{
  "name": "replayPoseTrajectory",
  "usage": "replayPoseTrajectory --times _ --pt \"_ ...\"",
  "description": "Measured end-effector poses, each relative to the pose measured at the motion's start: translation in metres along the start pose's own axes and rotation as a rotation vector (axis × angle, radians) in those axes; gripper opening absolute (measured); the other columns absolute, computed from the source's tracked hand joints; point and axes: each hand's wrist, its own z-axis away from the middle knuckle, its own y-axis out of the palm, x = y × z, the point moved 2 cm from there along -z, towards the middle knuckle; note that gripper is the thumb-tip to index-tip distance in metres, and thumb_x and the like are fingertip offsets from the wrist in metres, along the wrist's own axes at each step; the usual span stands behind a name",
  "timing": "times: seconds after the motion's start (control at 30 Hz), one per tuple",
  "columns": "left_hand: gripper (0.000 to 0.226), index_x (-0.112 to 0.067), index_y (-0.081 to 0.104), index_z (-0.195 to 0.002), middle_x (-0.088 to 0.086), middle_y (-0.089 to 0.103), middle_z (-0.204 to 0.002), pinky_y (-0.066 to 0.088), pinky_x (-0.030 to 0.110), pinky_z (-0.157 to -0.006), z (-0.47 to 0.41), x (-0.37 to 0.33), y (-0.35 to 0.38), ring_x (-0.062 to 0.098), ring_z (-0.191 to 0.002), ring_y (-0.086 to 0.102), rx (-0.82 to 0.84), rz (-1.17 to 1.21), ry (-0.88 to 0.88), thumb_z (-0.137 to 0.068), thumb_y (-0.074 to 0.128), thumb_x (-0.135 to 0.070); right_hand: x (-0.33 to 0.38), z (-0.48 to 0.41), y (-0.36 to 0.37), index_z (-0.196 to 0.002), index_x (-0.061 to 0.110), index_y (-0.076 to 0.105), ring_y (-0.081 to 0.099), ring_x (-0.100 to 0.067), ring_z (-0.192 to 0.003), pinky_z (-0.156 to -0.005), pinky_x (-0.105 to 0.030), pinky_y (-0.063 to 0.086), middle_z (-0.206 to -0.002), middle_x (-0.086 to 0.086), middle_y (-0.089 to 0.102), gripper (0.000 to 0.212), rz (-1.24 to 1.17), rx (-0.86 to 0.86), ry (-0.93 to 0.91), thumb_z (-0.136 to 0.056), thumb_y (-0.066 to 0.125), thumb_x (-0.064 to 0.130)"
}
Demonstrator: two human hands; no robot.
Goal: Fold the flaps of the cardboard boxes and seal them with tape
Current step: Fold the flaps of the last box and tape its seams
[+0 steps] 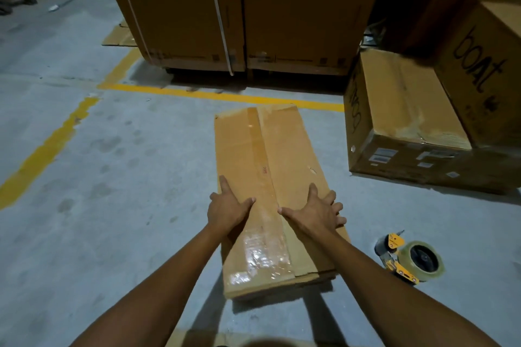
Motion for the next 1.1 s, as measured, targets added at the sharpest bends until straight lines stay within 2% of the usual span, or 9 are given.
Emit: replayPoseTrajectory --times 0.17,0.27,0.33,0.43,0.53,0.67,0.9,0.97,1.1 --pt "0.101 -0.010 -0.017 -0.154 0.018 0.062 -0.124 0.057 0.040 -0.082 0.047 0.003 0.019 0.034 -0.099 0.067 0.160 -0.269 0.077 -0.095 0.047 -0.061 -0.020 -0.034 -0.040 -0.149 0.039 0.028 0.028 -0.044 -0.138 -0.106 -0.060 0.029 -0.159 -0.018 0.021 0.107 0.137 0.063 -0.331 -0.061 0.070 0.082" --pt "0.075 -0.006 0.016 -0.151 0.015 0.064 -0.118 0.053 0.038 -0.076 0.065 -0.006 0.019 0.032 -0.101 0.065 0.132 -0.397 0.235 -0.098 0.045 -0.051 -0.008 -0.036 -0.043 -0.135 0.030 0.051 0.018 -0.041 -0.147 -0.114 -0.060 0.025 -0.160 -0.016 0.024 0.064 0.201 0.094 -0.466 -0.077 0.070 0.048" --pt "0.038 -0.011 0.047 -0.125 0.011 0.065 -0.104 0.044 0.032 -0.067 0.061 -0.020 0.010 0.029 -0.094 0.064 0.008 -0.442 0.387 -0.101 0.045 -0.040 0.011 -0.023 -0.031 -0.118 0.020 0.059 0.022 -0.039 -0.145 -0.113 -0.058 0.029 -0.156 -0.016 0.033 0.038 0.176 0.086 -0.507 -0.082 0.063 0.031" --pt "0.015 -0.016 0.054 -0.100 0.006 0.056 -0.088 0.046 0.032 -0.066 0.032 -0.031 -0.002 0.028 -0.090 0.062 -0.151 -0.420 0.503 -0.100 0.045 -0.028 0.033 0.004 -0.003 -0.146 0.016 0.043 0.017 -0.037 -0.151 -0.119 -0.057 0.019 -0.164 -0.016 0.023 0.057 0.094 0.059 -0.446 -0.092 0.053 0.033" --pt "0.020 -0.013 0.057 -0.104 0.010 0.052 -0.105 0.052 0.041 -0.080 -0.014 -0.023 -0.011 0.027 -0.100 0.051 -0.260 -0.319 0.536 -0.099 0.048 -0.031 0.039 0.021 0.017 -0.158 0.016 0.025 0.006 -0.034 -0.155 -0.122 -0.058 0.008 -0.168 -0.014 0.012 0.064 0.098 -0.028 -0.430 -0.100 0.046 0.033" --pt "0.041 -0.011 0.054 -0.120 0.014 0.050 -0.121 0.045 0.044 -0.094 -0.065 -0.004 -0.028 0.030 -0.113 0.046 -0.342 -0.234 0.523 -0.099 0.049 -0.046 0.044 0.019 0.020 -0.156 0.022 0.033 0.008 -0.030 -0.155 -0.121 -0.058 0.009 -0.168 -0.010 0.014 0.056 0.122 -0.122 -0.428 -0.103 0.042 0.038" --pt "0.086 -0.015 0.021 -0.155 0.026 0.024 -0.157 0.015 0.056 -0.119 -0.151 0.012 -0.057 0.041 -0.146 0.018 -0.275 -0.196 0.311 -0.093 0.027 -0.074 0.036 -0.002 0.026 -0.147 0.028 0.040 0.003 -0.034 -0.155 -0.123 -0.056 0.007 -0.169 -0.012 0.006 0.049 0.221 -0.101 -0.507 -0.107 0.023 0.050" --pt "0.087 -0.022 0.015 -0.157 0.024 0.020 -0.159 0.012 0.056 -0.117 -0.164 0.022 -0.061 0.040 -0.146 0.018 -0.269 -0.300 0.285 -0.091 0.023 -0.078 0.032 -0.008 0.030 -0.145 0.030 0.040 0.002 -0.033 -0.156 -0.123 -0.055 0.007 -0.169 -0.011 0.005 0.049 0.249 -0.096 -0.526 -0.106 0.022 0.053" --pt "0.090 -0.025 0.028 -0.148 0.019 0.042 -0.134 0.032 0.052 -0.098 -0.167 0.029 -0.070 0.038 -0.122 0.040 -0.294 -0.431 0.325 -0.083 0.021 -0.087 0.032 -0.019 0.031 -0.137 0.029 0.046 0.004 -0.034 -0.156 -0.121 -0.059 0.010 -0.169 -0.007 0.007 0.049 0.273 -0.082 -0.559 -0.104 0.023 0.058"
